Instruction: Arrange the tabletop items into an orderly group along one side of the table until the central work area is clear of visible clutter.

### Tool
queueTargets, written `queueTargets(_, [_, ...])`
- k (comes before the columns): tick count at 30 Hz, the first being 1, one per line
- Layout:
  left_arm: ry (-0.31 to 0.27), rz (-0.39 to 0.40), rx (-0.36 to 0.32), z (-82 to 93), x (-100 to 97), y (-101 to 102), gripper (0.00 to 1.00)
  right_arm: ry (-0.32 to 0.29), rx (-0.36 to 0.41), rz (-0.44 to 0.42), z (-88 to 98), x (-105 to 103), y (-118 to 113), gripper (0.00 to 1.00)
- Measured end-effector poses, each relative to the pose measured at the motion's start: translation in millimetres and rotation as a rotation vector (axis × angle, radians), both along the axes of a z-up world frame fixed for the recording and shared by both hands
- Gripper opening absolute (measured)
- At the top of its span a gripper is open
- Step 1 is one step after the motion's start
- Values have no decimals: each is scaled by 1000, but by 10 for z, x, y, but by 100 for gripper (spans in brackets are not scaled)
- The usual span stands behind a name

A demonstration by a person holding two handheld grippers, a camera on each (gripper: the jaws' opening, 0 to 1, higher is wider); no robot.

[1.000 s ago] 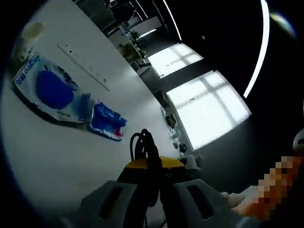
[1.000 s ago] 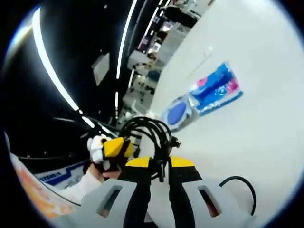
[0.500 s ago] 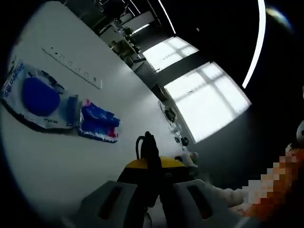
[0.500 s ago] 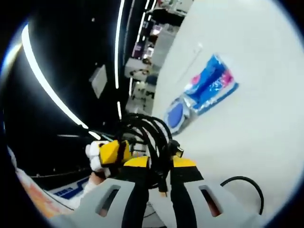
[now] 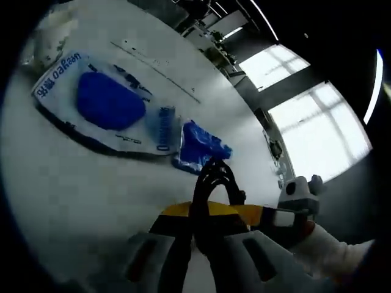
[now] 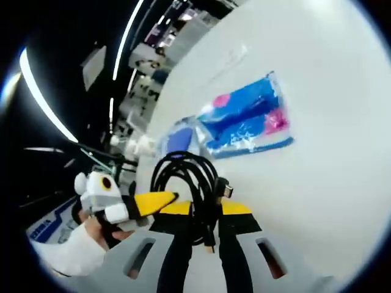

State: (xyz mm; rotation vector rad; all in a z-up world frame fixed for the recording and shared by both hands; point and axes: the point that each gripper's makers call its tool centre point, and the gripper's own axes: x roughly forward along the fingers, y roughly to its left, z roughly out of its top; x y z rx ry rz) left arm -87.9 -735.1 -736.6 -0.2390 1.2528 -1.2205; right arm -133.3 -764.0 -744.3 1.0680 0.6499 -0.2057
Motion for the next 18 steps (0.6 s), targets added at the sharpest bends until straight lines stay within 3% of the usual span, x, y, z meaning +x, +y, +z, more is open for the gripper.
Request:
queueTargets(3, [-32,7,53,-118,56,64,4,51,-29,14,-116,22,0,13])
queueTargets(9, [-61,2,86,-205,103,97,4,75,-36,11,-177,61,14,13])
queueTargets(18, [-53,14,134,-346,154,98,7,124,-96,25,-250,73,-32,13])
